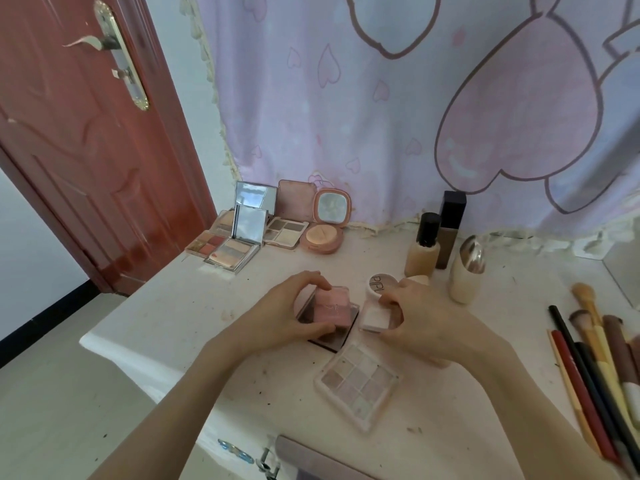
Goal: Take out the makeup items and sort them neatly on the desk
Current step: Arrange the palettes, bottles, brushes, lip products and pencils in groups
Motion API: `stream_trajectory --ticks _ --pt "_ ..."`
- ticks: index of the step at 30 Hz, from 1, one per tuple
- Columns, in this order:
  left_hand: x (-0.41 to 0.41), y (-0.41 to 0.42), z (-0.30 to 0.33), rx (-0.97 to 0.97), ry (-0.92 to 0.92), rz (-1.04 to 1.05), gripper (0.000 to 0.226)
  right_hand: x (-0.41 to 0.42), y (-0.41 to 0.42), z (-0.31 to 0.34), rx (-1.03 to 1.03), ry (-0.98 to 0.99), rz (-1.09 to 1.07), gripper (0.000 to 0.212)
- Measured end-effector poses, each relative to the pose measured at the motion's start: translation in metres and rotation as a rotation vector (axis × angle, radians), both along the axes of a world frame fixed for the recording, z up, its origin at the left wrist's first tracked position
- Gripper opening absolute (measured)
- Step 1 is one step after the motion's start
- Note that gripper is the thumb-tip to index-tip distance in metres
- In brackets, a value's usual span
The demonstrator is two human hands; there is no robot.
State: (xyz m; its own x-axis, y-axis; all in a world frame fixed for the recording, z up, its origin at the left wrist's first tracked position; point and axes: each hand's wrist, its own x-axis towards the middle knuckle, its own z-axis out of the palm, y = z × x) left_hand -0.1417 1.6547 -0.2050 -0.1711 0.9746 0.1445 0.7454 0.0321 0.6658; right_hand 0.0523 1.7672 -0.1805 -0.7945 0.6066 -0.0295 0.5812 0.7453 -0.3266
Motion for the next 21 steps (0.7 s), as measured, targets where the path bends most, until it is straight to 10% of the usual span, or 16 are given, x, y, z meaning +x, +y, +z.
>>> stream_trajectory --ticks 10,16,21 --pt "0.013 -0.014 0.011 0.2 -0.127 0.094 0.053 -0.005 0.0 -0.003 0.062 0.085 0.016 0.029" --pt "0.035 -0.01 0.022 0.374 -0.161 0.034 0.055 -0.01 -0.009 0.015 -1.23 0.72 -0.028 0.041" --pt "0.044 -0.008 0.028 0.515 -0.098 0.01 0.045 -0.013 -0.015 0.015 -1.632 0.822 0.015 0.036"
